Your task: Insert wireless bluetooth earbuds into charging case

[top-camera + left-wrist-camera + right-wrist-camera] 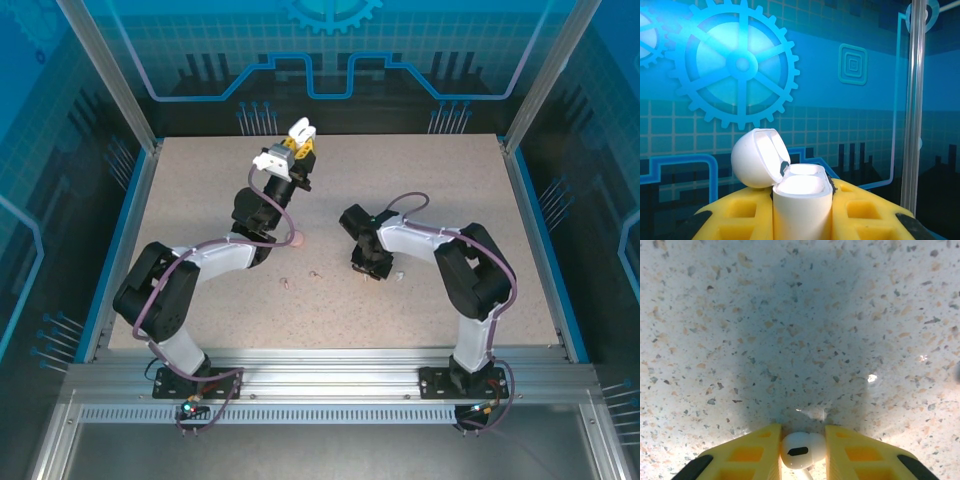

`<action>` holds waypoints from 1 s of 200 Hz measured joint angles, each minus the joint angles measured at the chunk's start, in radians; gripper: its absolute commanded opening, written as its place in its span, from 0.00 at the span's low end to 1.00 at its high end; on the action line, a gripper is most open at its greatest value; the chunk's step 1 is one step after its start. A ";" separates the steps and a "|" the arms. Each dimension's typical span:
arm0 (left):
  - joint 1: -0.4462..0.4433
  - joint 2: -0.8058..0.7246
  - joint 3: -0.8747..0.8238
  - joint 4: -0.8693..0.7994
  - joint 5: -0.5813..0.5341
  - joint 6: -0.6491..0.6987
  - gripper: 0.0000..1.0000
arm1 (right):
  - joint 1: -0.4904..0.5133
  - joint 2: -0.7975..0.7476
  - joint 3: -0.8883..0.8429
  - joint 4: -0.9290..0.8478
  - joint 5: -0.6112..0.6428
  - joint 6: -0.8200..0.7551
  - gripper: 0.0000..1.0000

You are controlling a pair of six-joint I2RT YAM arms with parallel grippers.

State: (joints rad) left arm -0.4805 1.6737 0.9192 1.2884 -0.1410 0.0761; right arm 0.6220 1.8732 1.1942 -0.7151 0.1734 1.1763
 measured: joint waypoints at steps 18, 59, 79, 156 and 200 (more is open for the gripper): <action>0.000 -0.001 0.000 -0.001 0.008 0.000 0.00 | 0.001 -0.017 -0.023 0.024 0.002 -0.018 0.24; 0.000 -0.004 0.000 -0.001 0.051 -0.008 0.00 | 0.011 -0.083 -0.076 0.085 0.021 -0.068 0.24; 0.000 -0.010 0.000 -0.002 0.079 -0.008 0.00 | 0.013 -0.147 -0.082 0.107 0.047 -0.104 0.24; 0.000 -0.027 0.014 -0.012 0.189 0.001 0.00 | 0.005 -0.404 -0.066 0.185 0.158 -0.297 0.24; 0.000 -0.027 0.051 -0.030 0.253 0.005 0.00 | -0.075 -0.476 0.080 0.237 0.157 -0.416 0.24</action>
State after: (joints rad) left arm -0.4805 1.6463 0.9703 1.2583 0.1123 0.0807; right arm 0.5472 1.3972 1.2747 -0.4778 0.3302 0.7601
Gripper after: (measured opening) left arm 0.227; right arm 0.243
